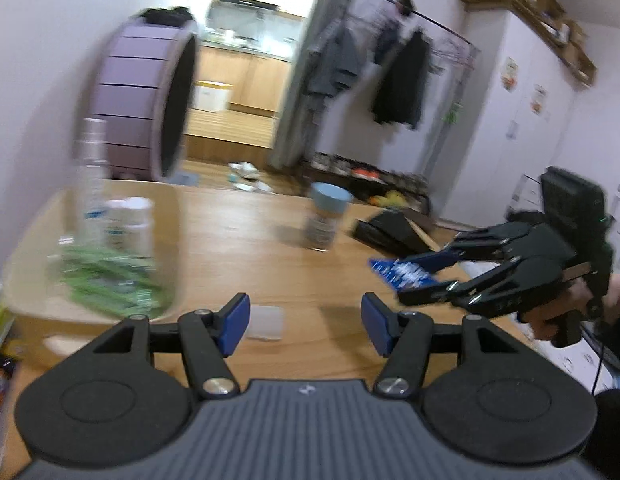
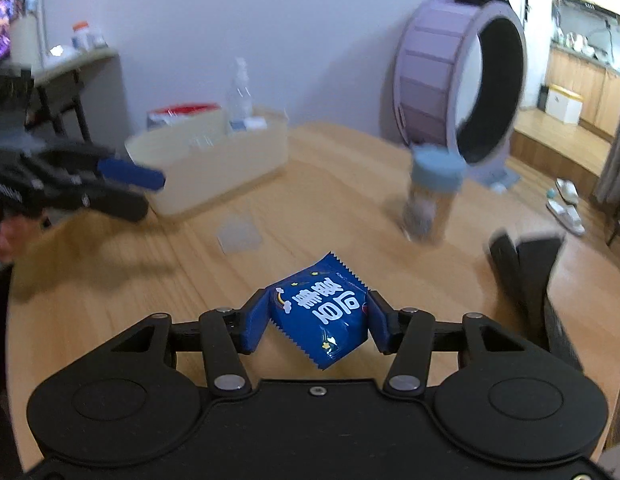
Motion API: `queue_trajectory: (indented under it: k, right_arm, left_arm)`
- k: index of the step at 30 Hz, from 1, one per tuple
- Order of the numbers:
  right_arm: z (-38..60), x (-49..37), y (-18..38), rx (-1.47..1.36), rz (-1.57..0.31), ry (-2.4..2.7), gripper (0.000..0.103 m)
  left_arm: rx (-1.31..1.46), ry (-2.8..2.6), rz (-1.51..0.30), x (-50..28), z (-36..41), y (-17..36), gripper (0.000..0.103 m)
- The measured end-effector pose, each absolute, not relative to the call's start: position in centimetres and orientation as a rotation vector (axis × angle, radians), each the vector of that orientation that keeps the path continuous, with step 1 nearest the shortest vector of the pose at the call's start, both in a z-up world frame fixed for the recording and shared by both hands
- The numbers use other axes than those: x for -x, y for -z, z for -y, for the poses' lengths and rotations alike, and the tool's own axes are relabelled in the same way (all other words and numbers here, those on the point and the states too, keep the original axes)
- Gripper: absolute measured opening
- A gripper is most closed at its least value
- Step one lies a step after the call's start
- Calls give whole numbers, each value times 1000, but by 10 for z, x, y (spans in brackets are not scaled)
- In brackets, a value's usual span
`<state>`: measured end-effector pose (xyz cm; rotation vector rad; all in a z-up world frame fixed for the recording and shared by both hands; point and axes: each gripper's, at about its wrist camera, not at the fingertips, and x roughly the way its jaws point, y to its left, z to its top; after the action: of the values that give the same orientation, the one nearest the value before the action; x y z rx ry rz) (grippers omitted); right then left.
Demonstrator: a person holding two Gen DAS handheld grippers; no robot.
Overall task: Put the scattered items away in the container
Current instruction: 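Carry the blue packet with the right gripper into the basket and open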
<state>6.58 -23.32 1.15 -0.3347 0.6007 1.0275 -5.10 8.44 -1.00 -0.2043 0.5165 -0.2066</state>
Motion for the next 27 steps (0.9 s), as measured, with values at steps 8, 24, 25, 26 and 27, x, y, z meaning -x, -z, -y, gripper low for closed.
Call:
queue_trajectory:
  k: [8, 24, 25, 26, 27]
  right_arm:
    - [159, -53, -49, 351, -503, -1177, 51]
    - [27, -41, -31, 408, -560, -1240, 57]
    - [23, -42, -29, 412, -565, -1234, 59]
    - [21, -42, -27, 416, -567, -1231, 63]
    - [20, -41, -26, 421, -566, -1230, 67]
  left_arm:
    - [236, -18, -500, 94, -131, -5, 61]
    - [288, -50, -442, 134, -172, -22, 61]
    - [291, -51, -442, 134, -174, -22, 61]
    - [294, -53, -442, 135, -174, -22, 61]
    - [298, -55, -441, 135, -175, -22, 61]
